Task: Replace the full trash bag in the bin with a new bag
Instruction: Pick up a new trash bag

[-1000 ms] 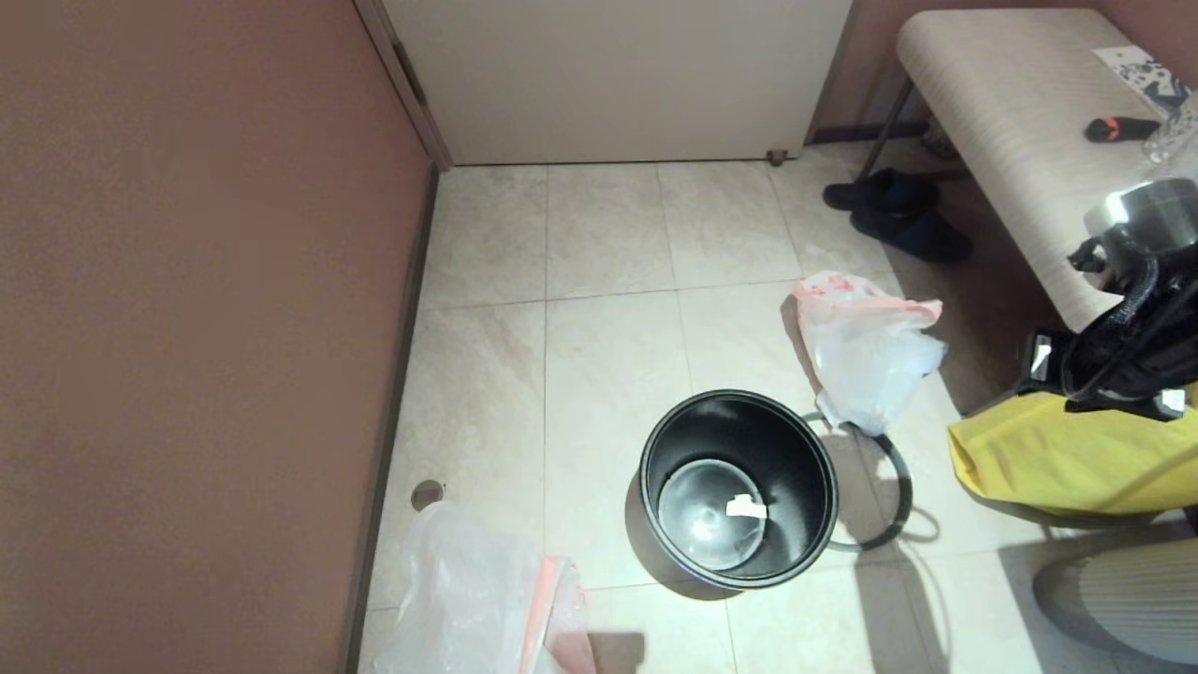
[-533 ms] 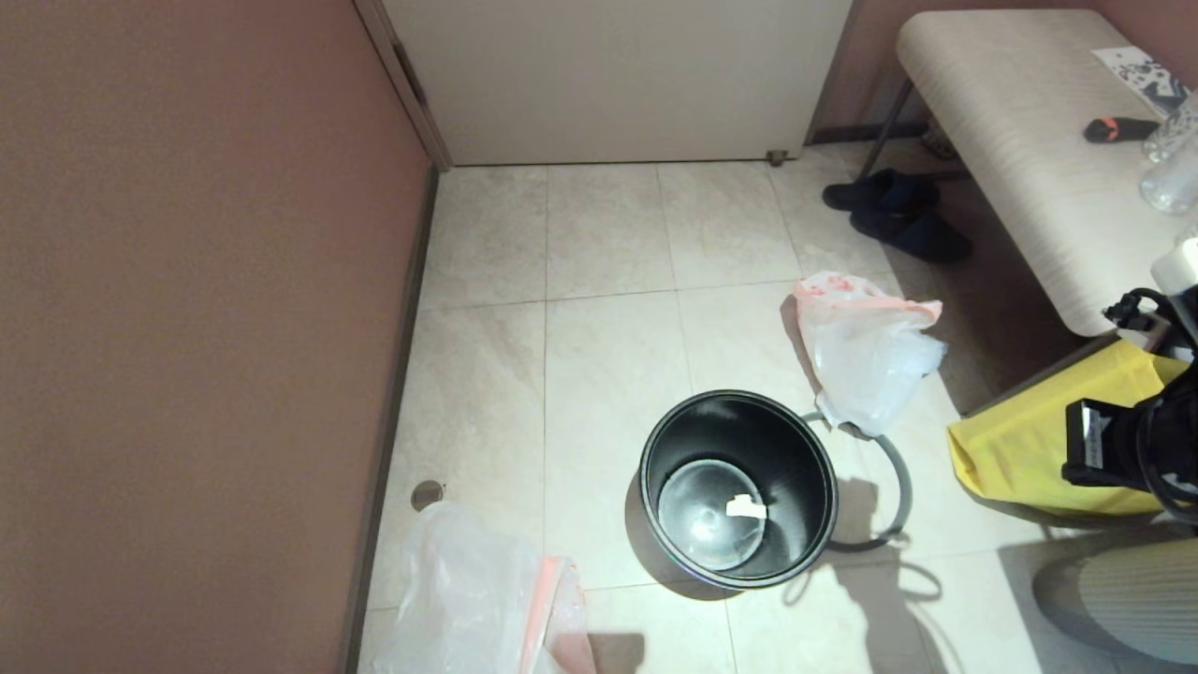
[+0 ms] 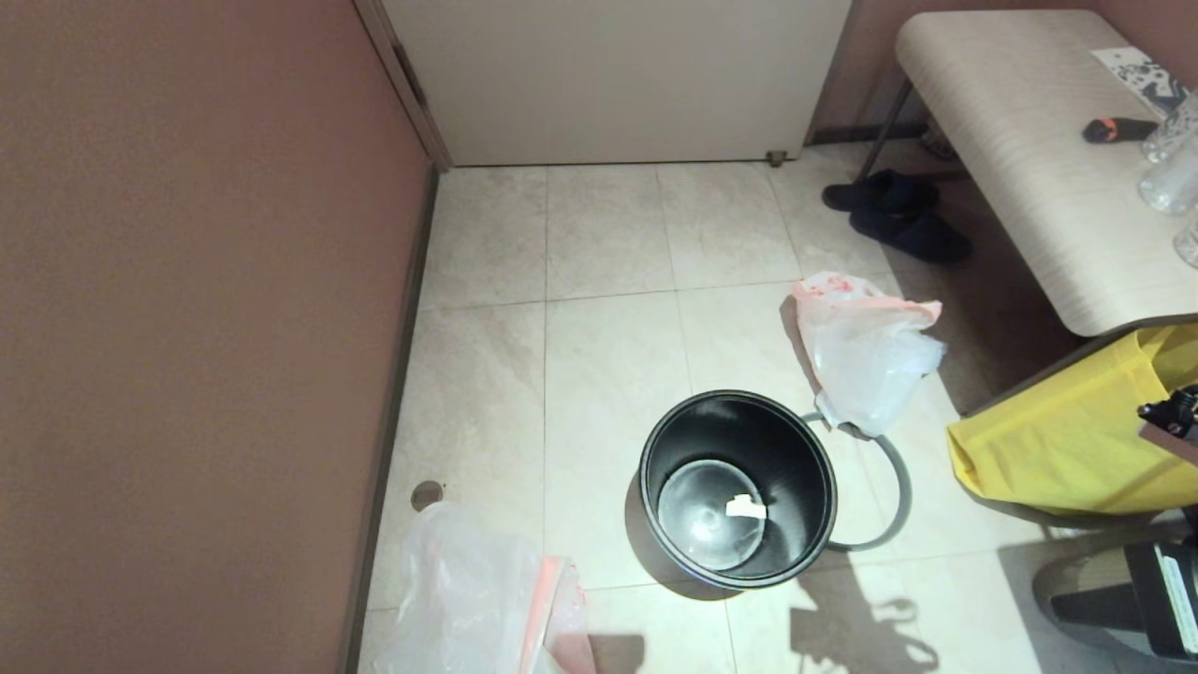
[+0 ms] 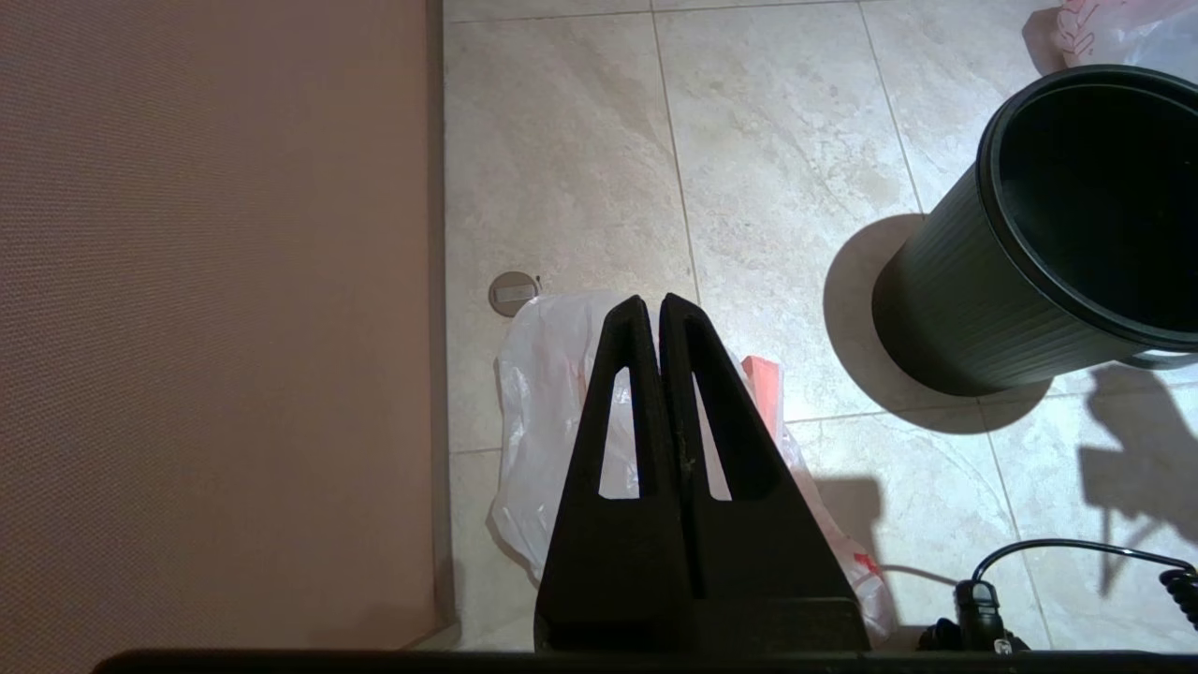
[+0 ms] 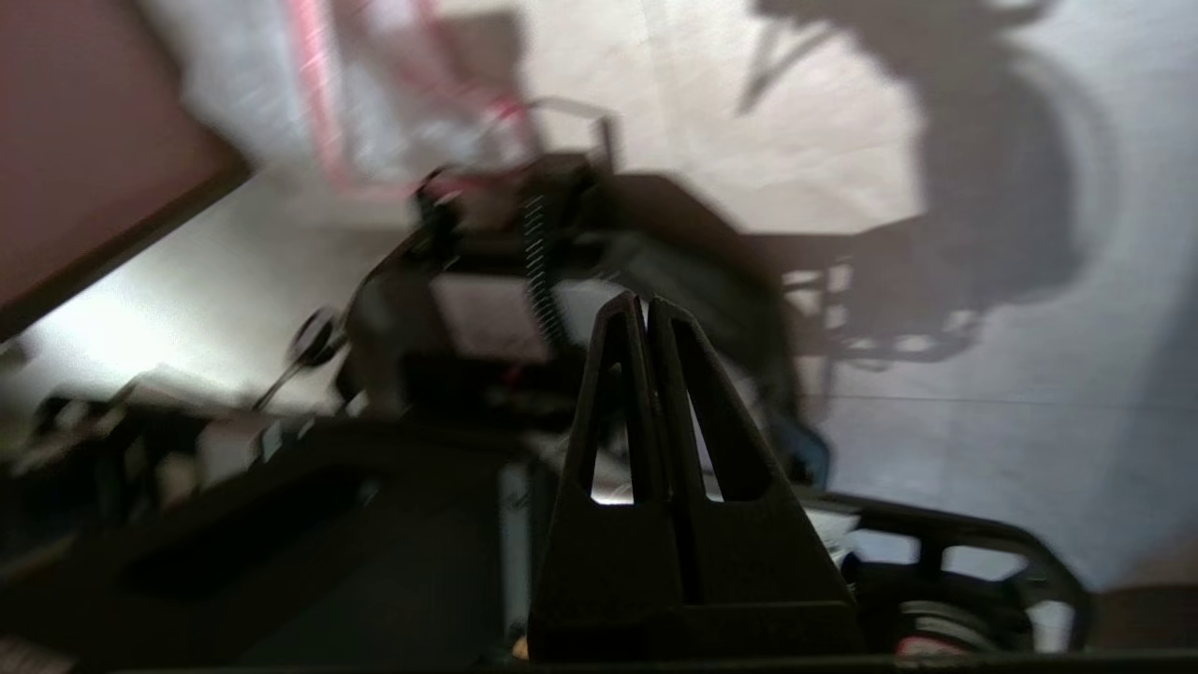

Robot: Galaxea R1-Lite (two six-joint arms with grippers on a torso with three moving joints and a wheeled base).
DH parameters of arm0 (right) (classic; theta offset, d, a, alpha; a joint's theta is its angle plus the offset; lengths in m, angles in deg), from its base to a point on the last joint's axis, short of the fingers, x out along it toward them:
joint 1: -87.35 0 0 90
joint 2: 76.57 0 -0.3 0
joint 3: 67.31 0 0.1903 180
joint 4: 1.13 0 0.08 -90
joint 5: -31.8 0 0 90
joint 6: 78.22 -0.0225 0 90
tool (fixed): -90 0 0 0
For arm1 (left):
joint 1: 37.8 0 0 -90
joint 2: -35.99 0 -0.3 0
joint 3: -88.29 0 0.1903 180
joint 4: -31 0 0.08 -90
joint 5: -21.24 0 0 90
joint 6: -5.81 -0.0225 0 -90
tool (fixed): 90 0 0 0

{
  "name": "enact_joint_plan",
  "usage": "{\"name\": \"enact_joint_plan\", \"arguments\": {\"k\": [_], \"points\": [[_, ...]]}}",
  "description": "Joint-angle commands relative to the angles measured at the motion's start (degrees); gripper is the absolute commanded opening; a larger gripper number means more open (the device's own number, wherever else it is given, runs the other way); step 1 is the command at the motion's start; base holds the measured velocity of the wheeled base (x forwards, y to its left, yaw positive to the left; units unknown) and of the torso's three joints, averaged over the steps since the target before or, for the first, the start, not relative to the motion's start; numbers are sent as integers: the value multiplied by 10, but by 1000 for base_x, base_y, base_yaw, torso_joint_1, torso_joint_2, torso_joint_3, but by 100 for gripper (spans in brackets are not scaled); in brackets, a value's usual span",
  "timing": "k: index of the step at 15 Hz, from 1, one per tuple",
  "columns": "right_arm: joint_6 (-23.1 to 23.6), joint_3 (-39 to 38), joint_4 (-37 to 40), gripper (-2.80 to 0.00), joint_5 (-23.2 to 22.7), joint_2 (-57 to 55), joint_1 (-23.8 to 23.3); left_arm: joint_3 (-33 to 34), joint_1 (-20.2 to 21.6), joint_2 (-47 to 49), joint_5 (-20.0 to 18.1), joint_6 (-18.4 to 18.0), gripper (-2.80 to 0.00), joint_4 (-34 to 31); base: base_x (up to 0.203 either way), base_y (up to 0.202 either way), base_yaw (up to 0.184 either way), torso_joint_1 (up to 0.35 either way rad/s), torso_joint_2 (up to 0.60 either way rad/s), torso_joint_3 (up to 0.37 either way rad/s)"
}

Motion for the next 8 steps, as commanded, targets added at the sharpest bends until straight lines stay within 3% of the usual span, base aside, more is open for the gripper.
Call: {"name": "enact_joint_plan", "arguments": {"k": [1, 5, 8], "points": [[-2, -22, -9, -280, -76, 13, 14, 0, 0, 0, 0, 0, -280, 0, 0, 0, 0, 0, 0, 0], [-5, -27, -115, -280, -82, -100, 46, 0, 0, 0, 0, 0, -280, 0, 0, 0, 0, 0, 0, 0], [-24, -11, -224, -280, -78, -246, 107, 0, 0, 0, 0, 0, -280, 0, 0, 0, 0, 0, 0, 0]]}}
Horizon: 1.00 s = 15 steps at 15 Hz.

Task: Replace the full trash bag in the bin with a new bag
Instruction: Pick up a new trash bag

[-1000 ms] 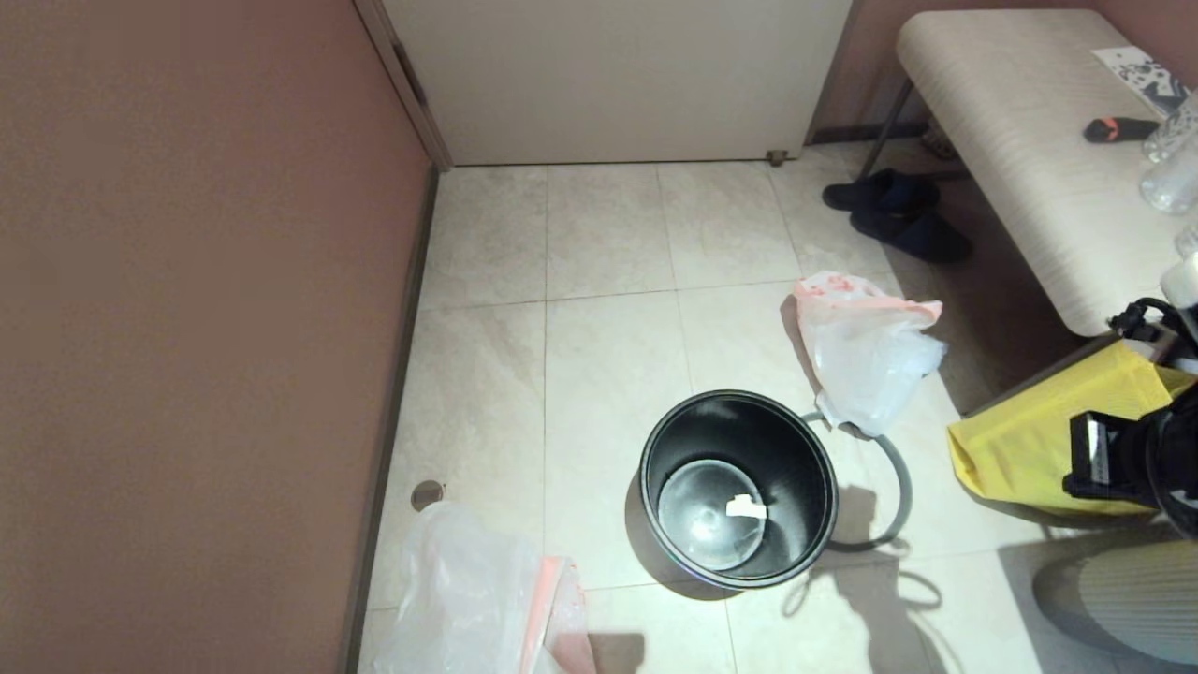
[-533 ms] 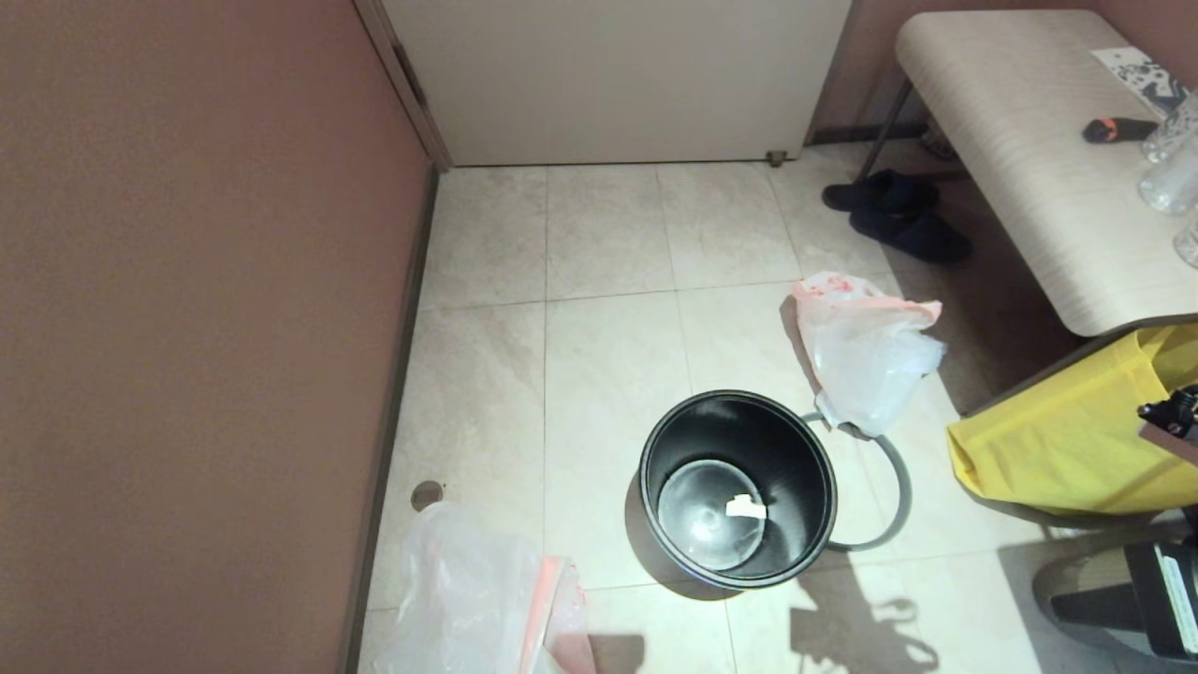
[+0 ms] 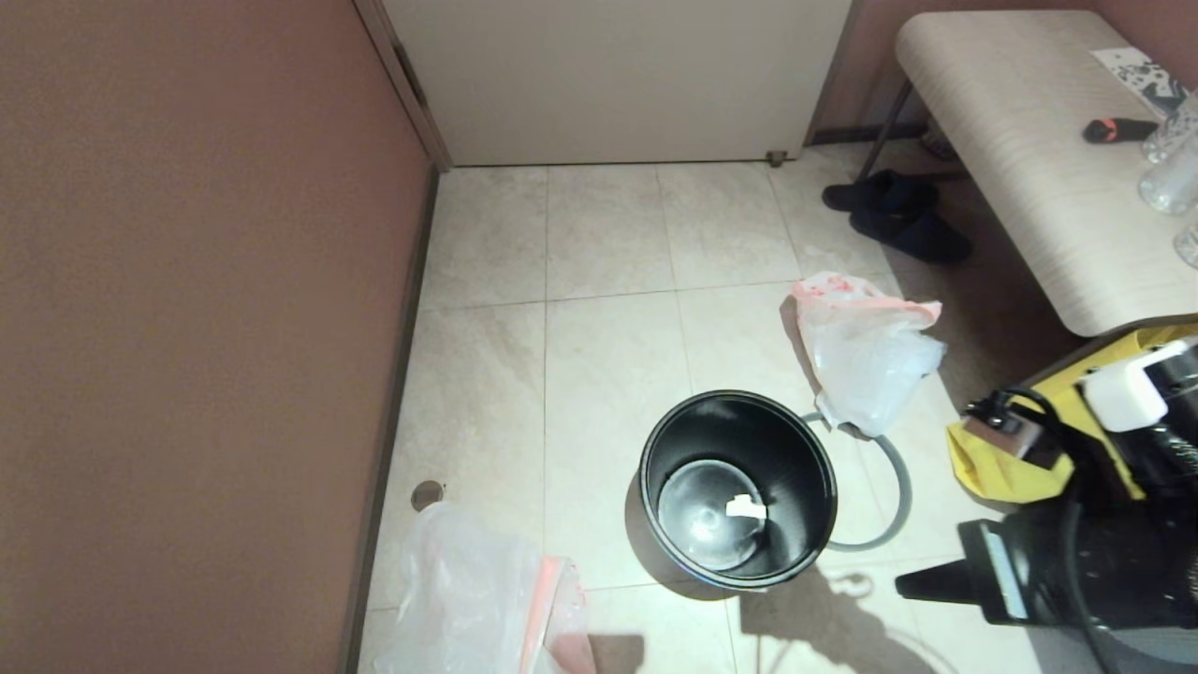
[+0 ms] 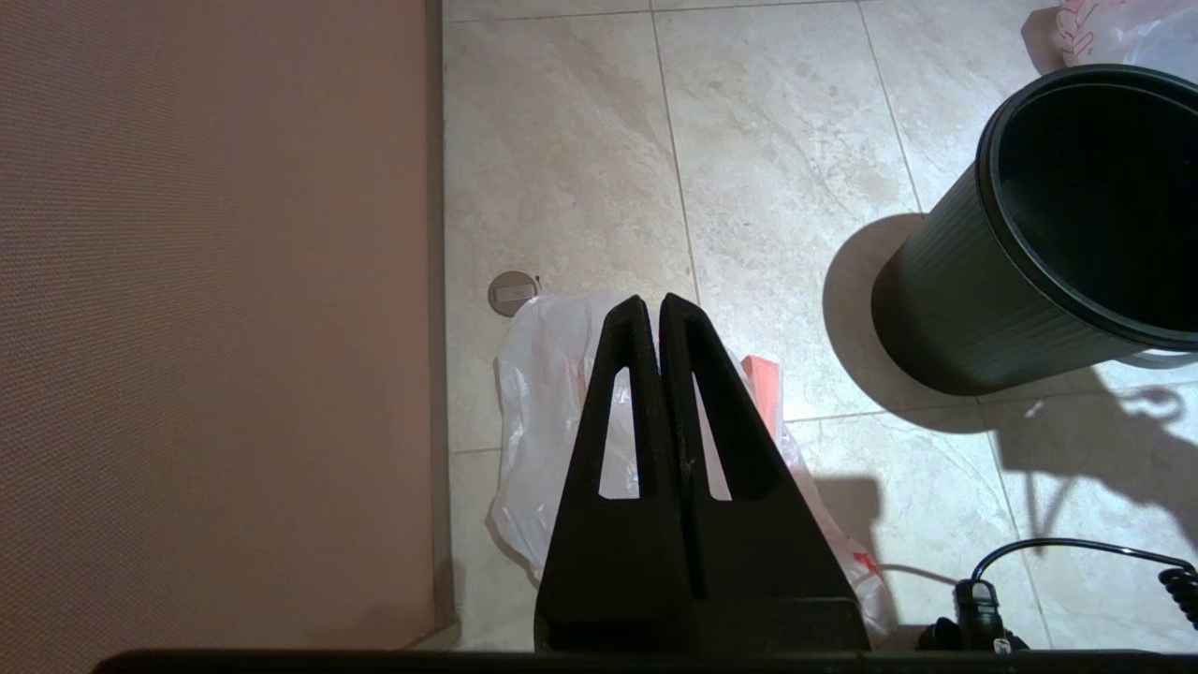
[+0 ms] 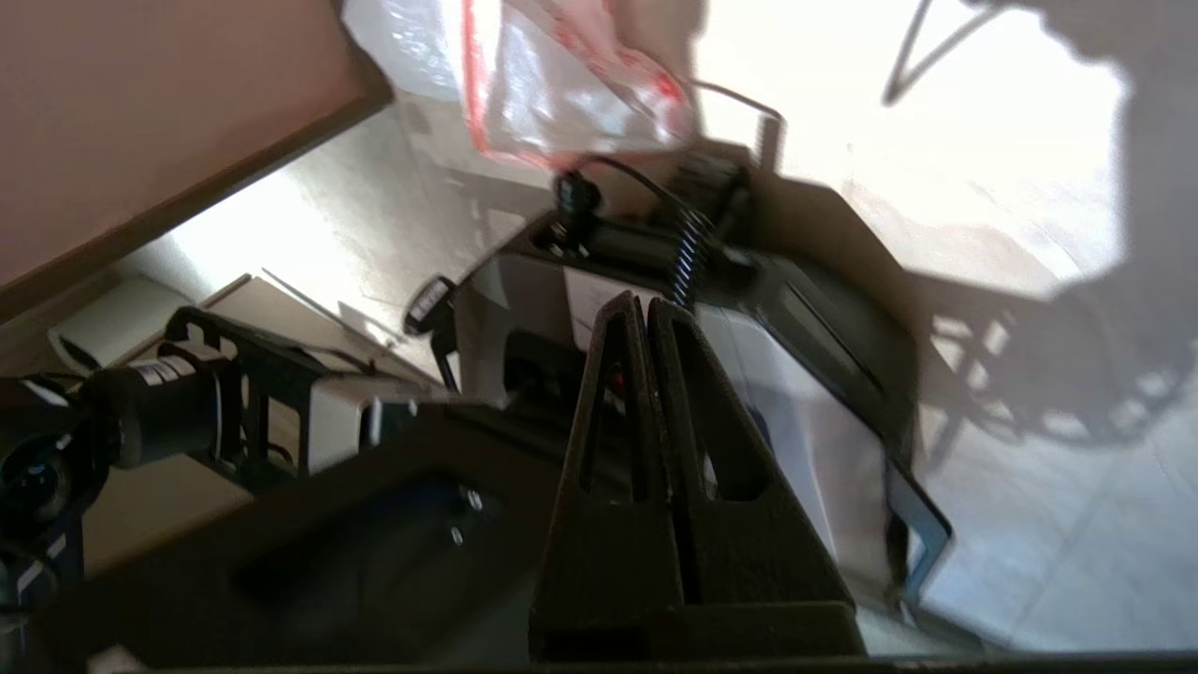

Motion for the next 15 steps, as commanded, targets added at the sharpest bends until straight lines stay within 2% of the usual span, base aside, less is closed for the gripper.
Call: {"name": "enact_joint_plan", "arguments": {"k": [1, 4, 7, 10, 12, 15], "points": [[-8, 29, -62, -280, -1, -166, 56, 0, 0, 0, 0, 0, -280, 0, 0, 0, 0, 0, 0, 0], [-21, 131, -101, -280, -2, -333, 109, 0, 0, 0, 0, 0, -280, 0, 0, 0, 0, 0, 0, 0], [-64, 267, -117, -280, -14, -479, 131, 0, 0, 1, 0, 0, -280, 0, 0, 0, 0, 0, 0, 0], [-78, 398, -113, -280, -37, -557, 156, 0, 0, 1, 0, 0, -280, 0, 0, 0, 0, 0, 0, 0], [-38, 472, -68, -280, -48, -606, 174, 0, 0, 0, 0, 0, -280, 0, 0, 0, 0, 0, 0, 0], [27, 613, 45, -280, -77, -676, 182, 0, 0, 0, 0, 0, -280, 0, 0, 0, 0, 0, 0, 0]]}}
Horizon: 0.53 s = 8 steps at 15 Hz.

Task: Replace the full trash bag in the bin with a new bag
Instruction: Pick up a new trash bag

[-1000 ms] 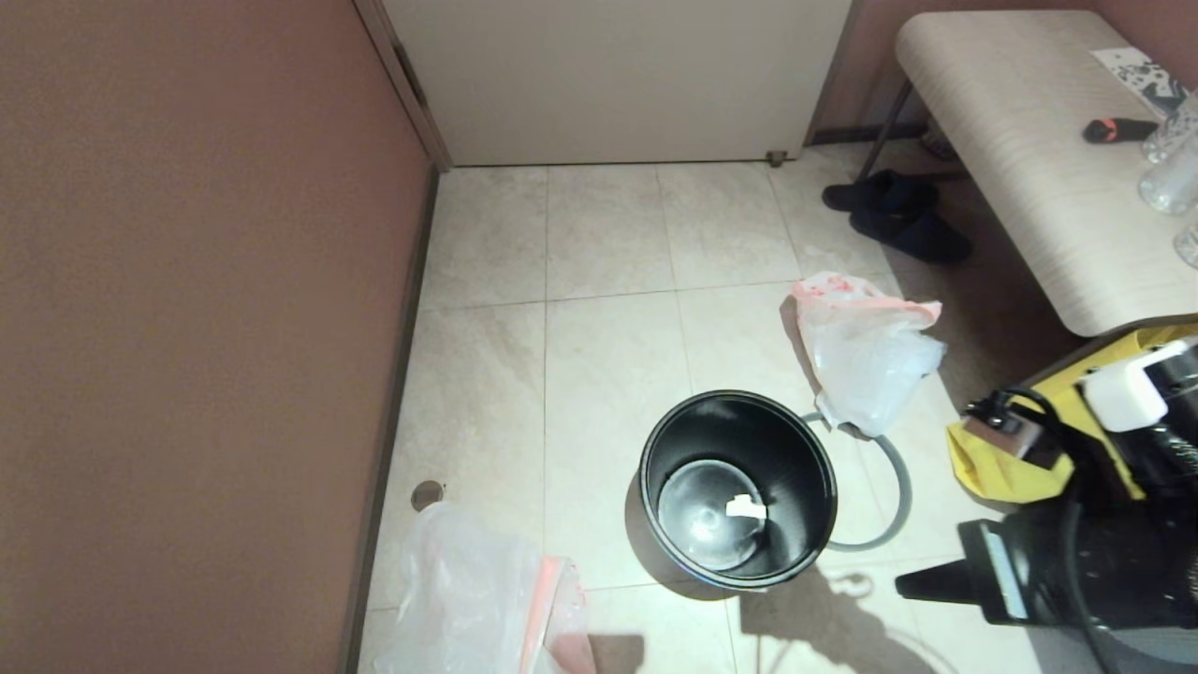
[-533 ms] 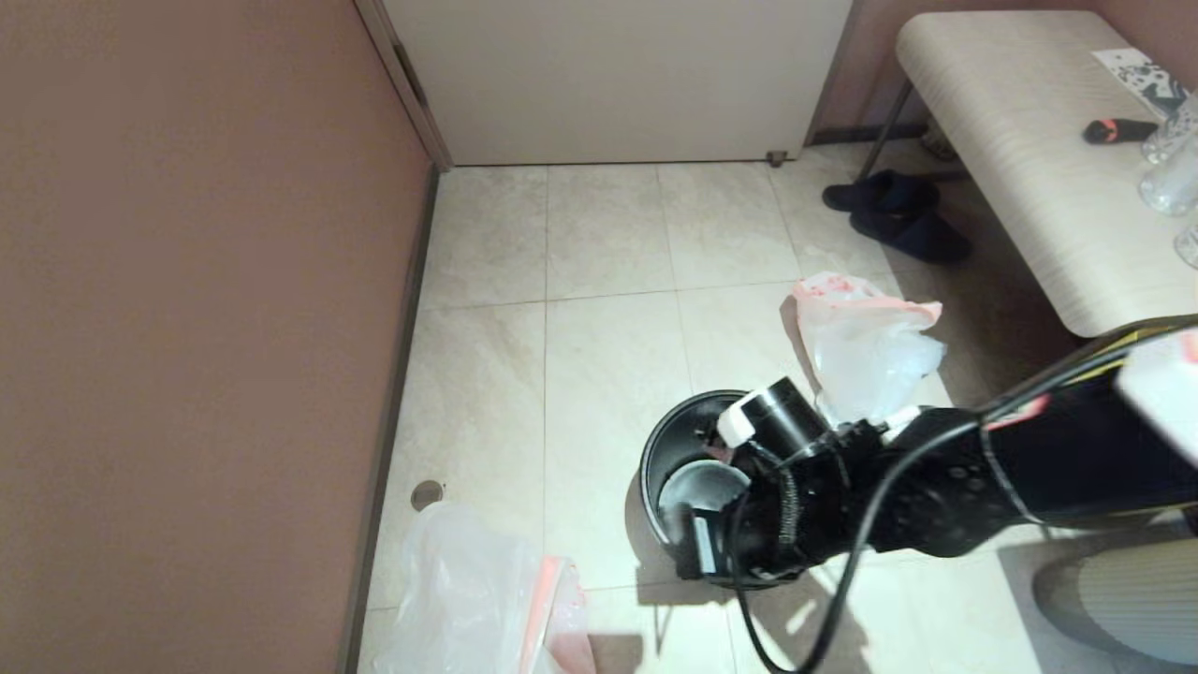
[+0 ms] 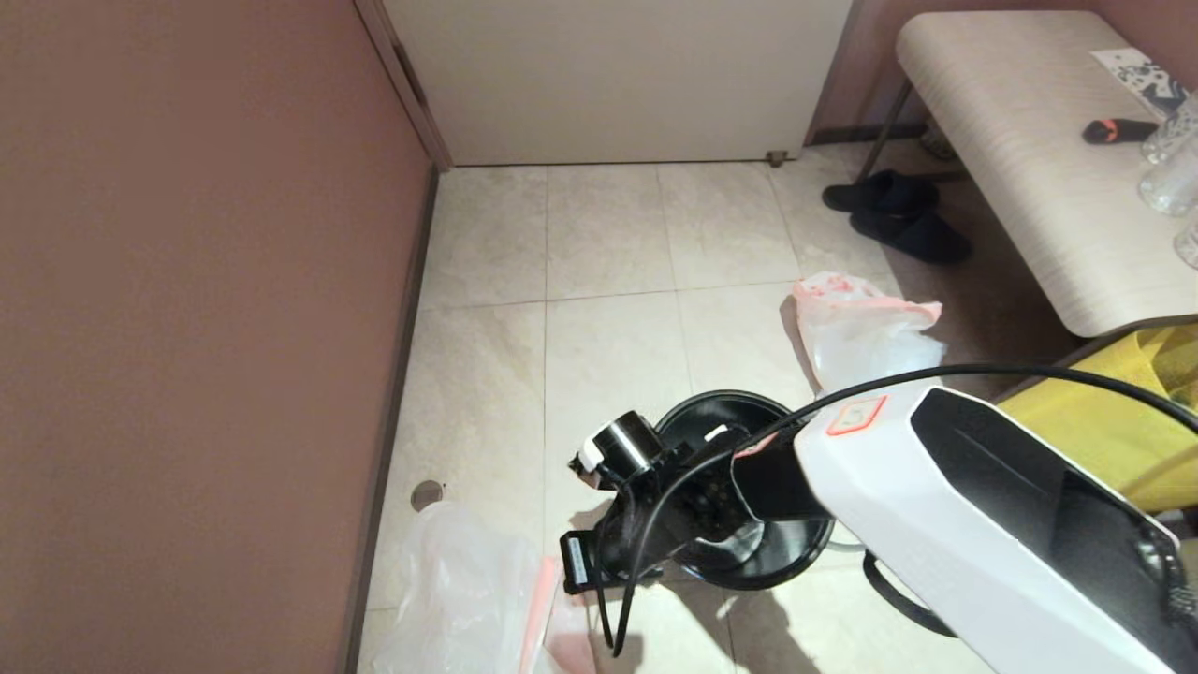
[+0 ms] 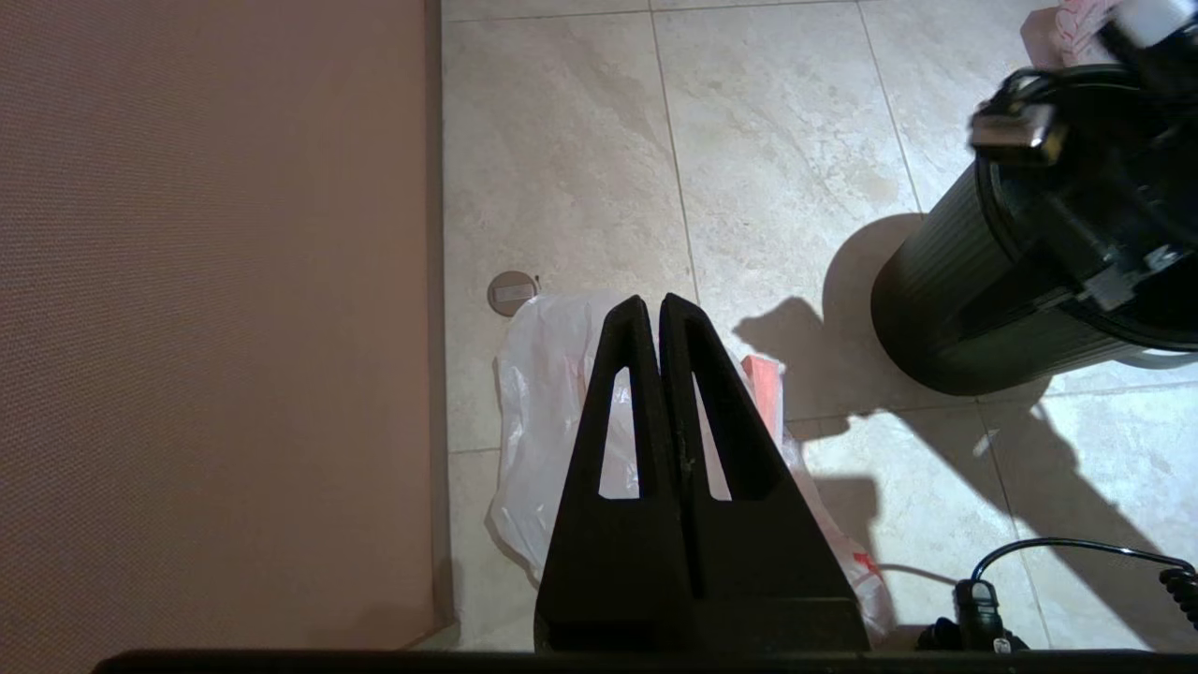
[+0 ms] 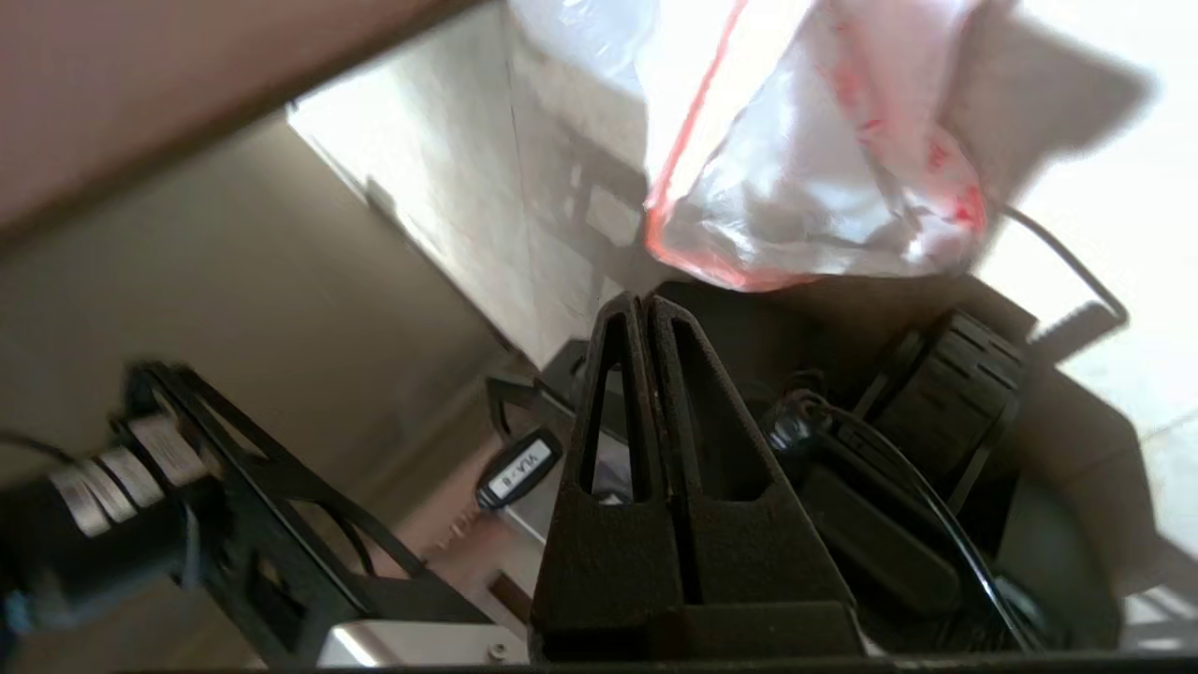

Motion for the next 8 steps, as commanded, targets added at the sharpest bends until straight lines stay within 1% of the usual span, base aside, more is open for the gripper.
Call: {"name": "enact_joint_plan", "arguments": {"k": [1, 3, 4, 7, 8], "points": [[47, 93, 77, -280, -16, -91, 8, 0, 0, 0, 0, 0, -280, 0, 0, 0, 0, 0, 0, 0], [125, 96, 109, -280, -20, -109, 15, 0, 0, 0, 0, 0, -280, 0, 0, 0, 0, 0, 0, 0], [147, 94, 113, -280, -21, -108, 12, 0, 0, 0, 0, 0, -280, 0, 0, 0, 0, 0, 0, 0], [149, 84, 113, -280, -44, -46, -11, 0, 0, 0, 0, 0, -280, 0, 0, 0, 0, 0, 0, 0], [144, 76, 114, -280, -47, -21, -21, 0, 0, 0, 0, 0, -280, 0, 0, 0, 0, 0, 0, 0]]}}
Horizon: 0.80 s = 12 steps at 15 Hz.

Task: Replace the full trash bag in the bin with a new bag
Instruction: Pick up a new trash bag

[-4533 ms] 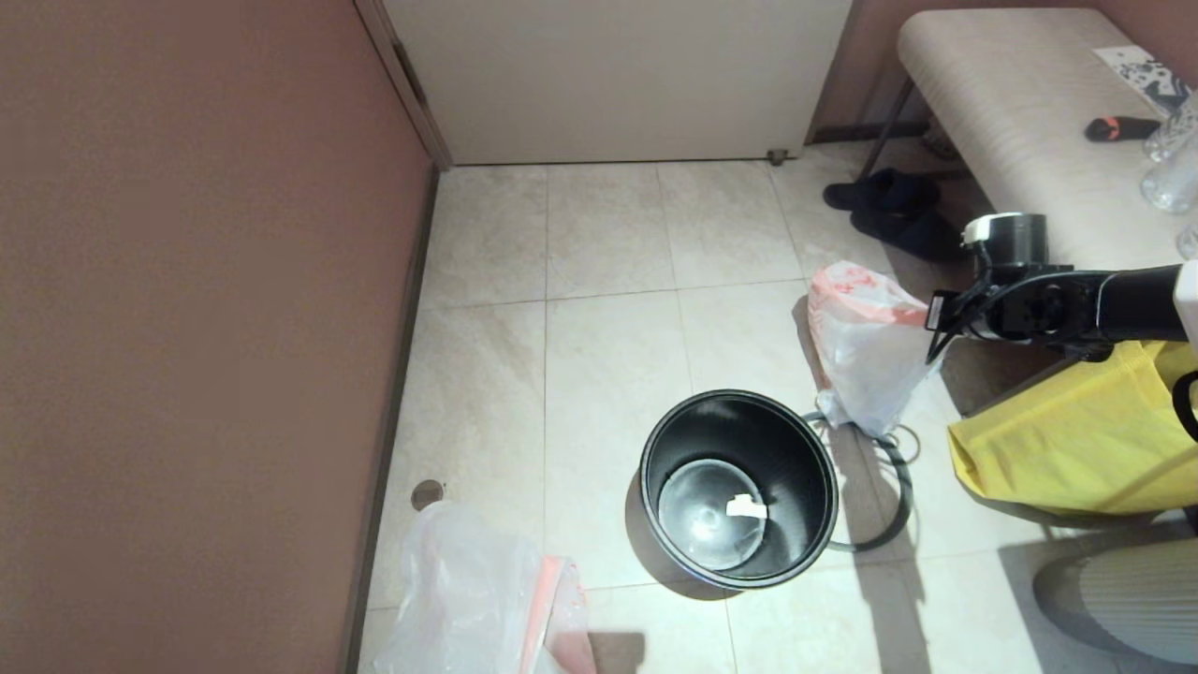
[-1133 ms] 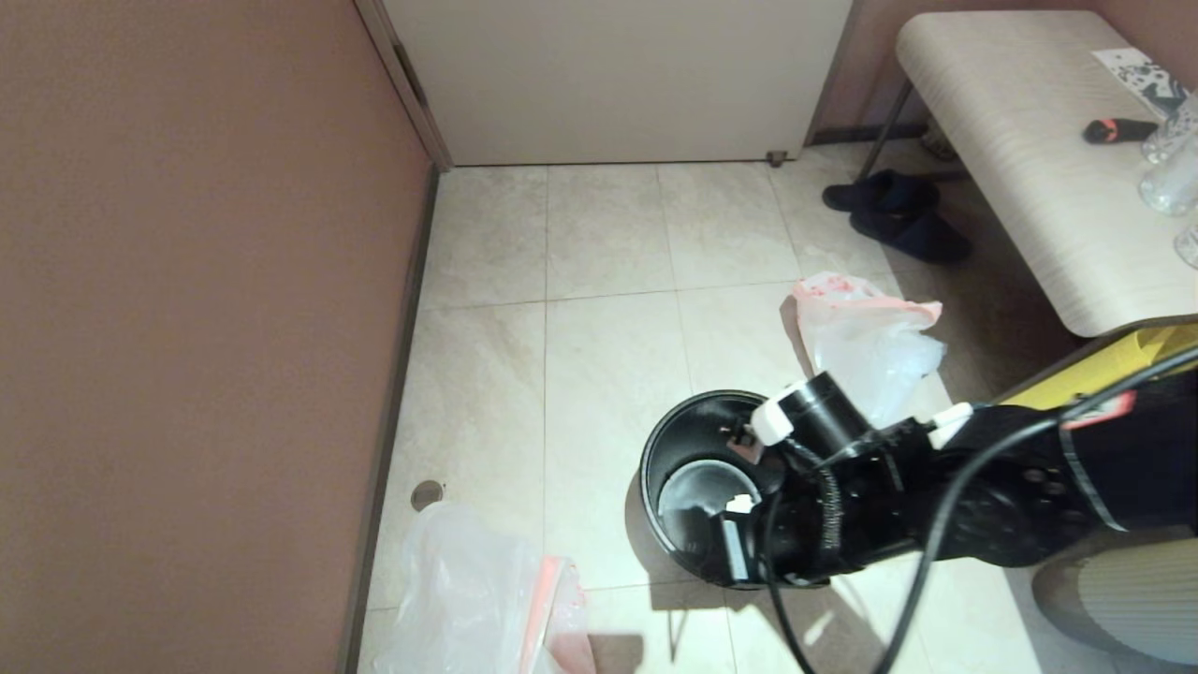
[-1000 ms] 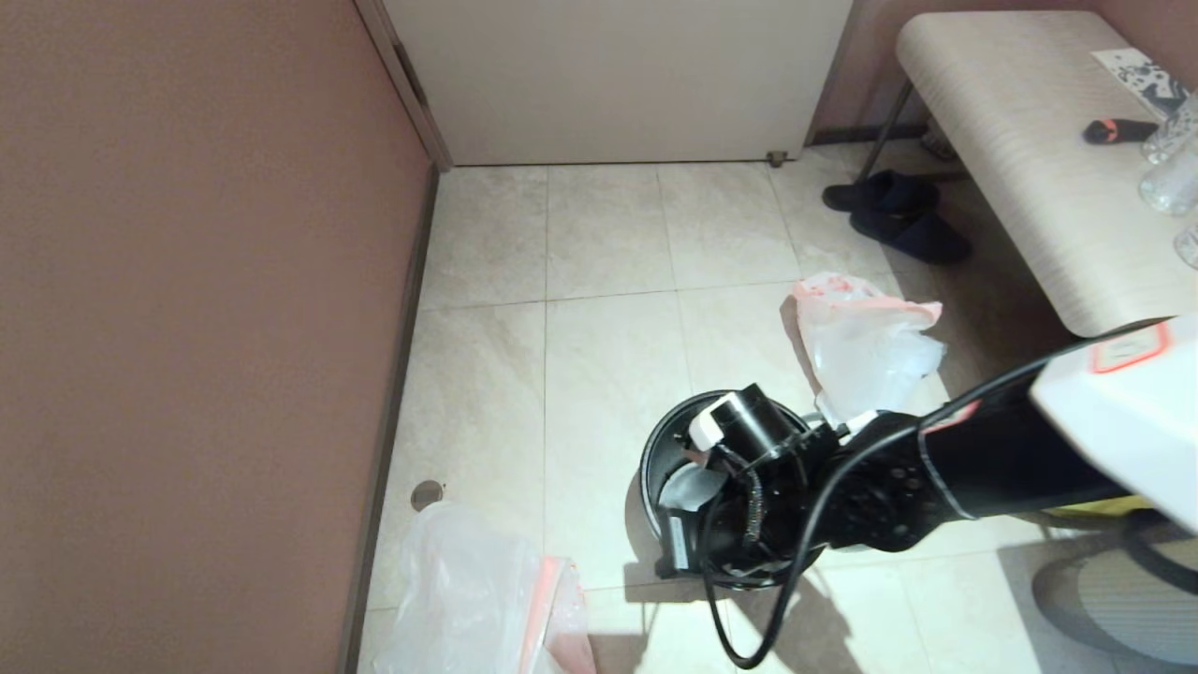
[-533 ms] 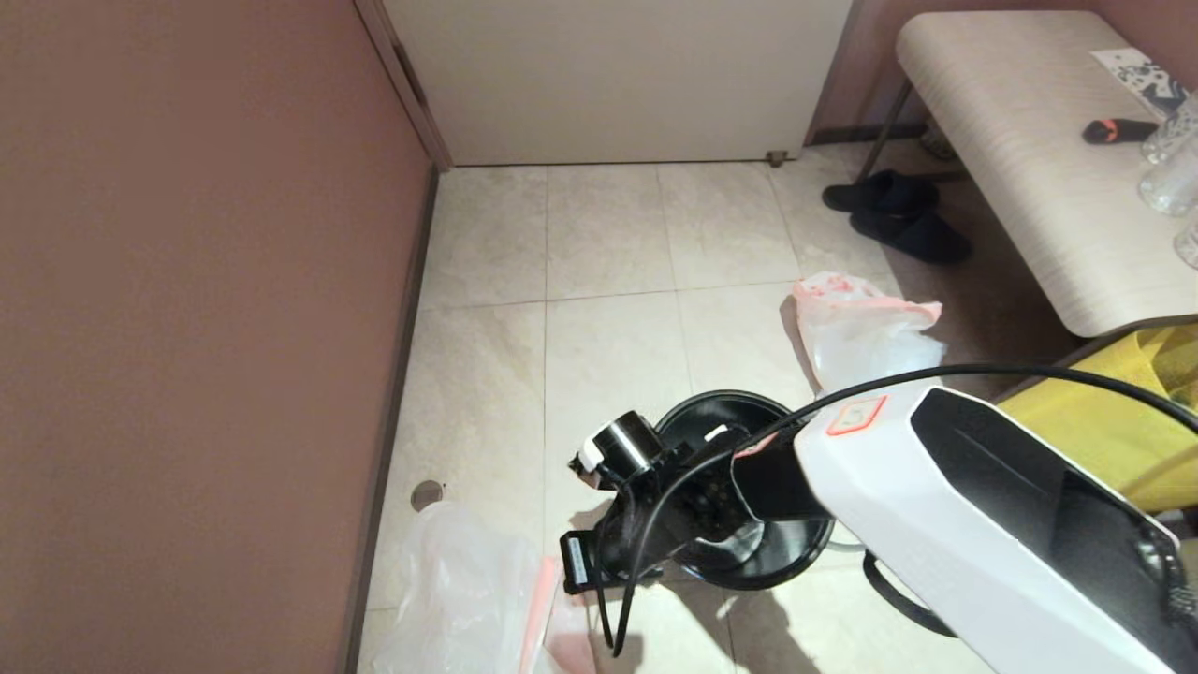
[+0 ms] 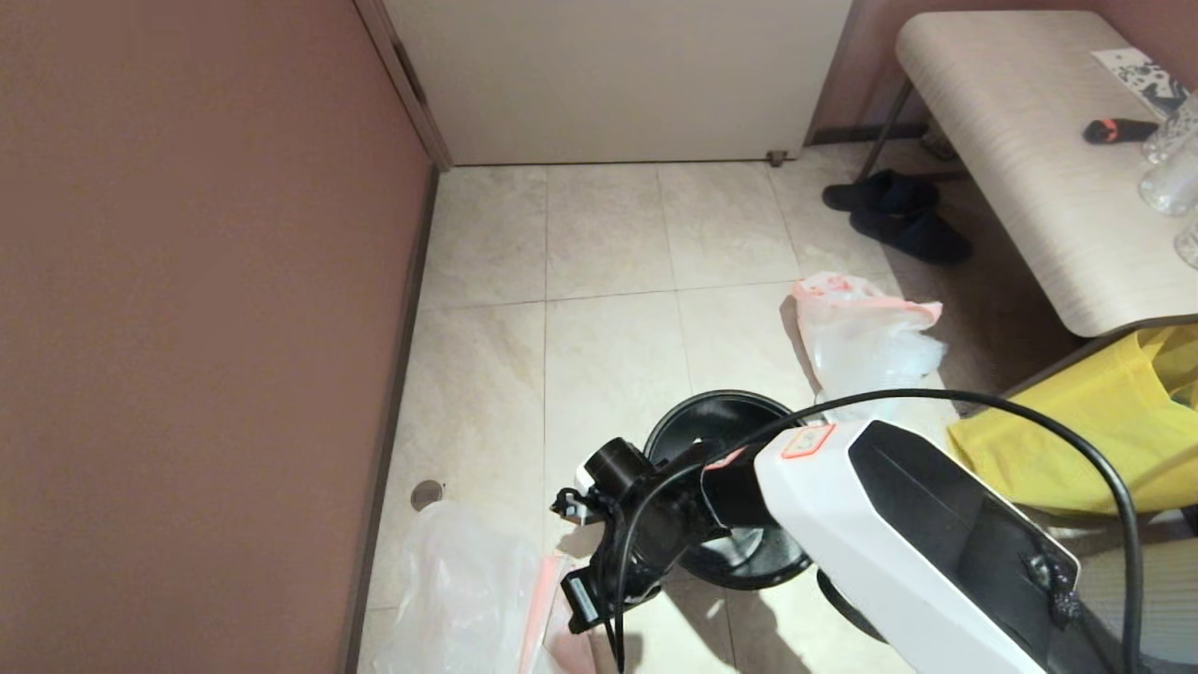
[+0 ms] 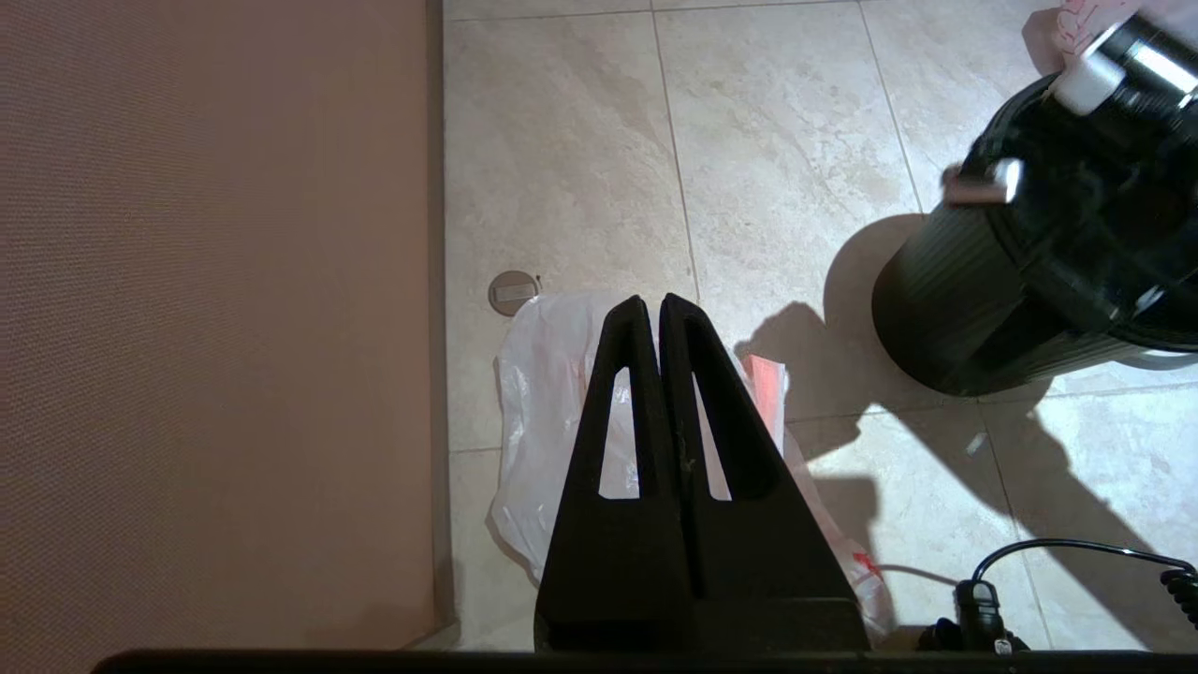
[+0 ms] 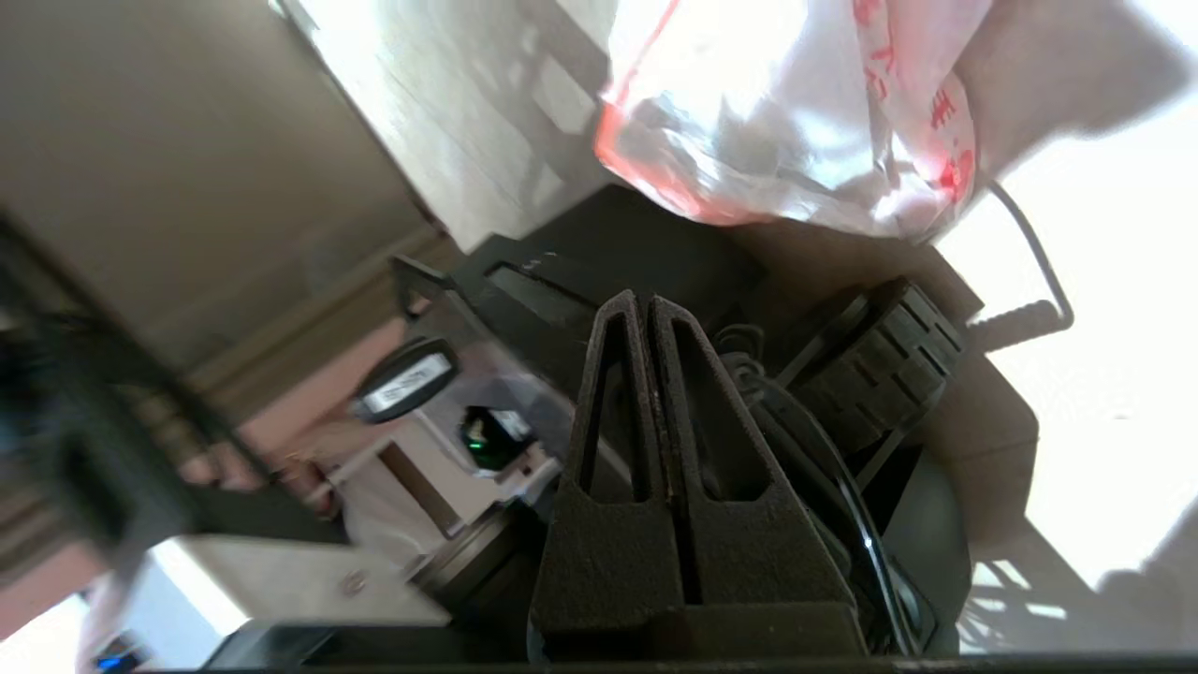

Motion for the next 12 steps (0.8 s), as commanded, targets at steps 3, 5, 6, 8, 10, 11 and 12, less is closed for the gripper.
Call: {"name": "enact_joint_plan", "arguments": {"k": [3, 5, 6, 8, 10, 11, 12], "points": [[-22, -65, 2, -280, -6, 137, -54, 0, 0, 0, 0, 0, -280, 0, 0, 0, 0, 0, 0, 0], [-30, -121, 2, -280, 1, 180, -75, 0, 0, 0, 0, 0, -280, 0, 0, 0, 0, 0, 0, 0], [-35, -146, 1, -280, 10, 199, -79, 0, 0, 0, 0, 0, -280, 0, 0, 0, 0, 0, 0, 0], [-47, -193, -2, -280, 23, 247, -87, -1, -3, 0, -3, -12, -280, -2, 0, 0, 0, 0, 0, 0], [-71, -257, -46, -280, 27, 284, -99, -11, -1, 0, -5, -31, -280, -2, 0, 0, 0, 0, 0, 0], [-85, -287, -83, -280, 28, 301, -101, -31, -2, 8, -6, -32, -280, -3, 0, 0, 0, 0, 0, 0], [-98, -316, -122, -280, 29, 318, -103, -54, -2, 33, -14, -33, -280, -3, 0, 0, 0, 0, 0, 0]]}}
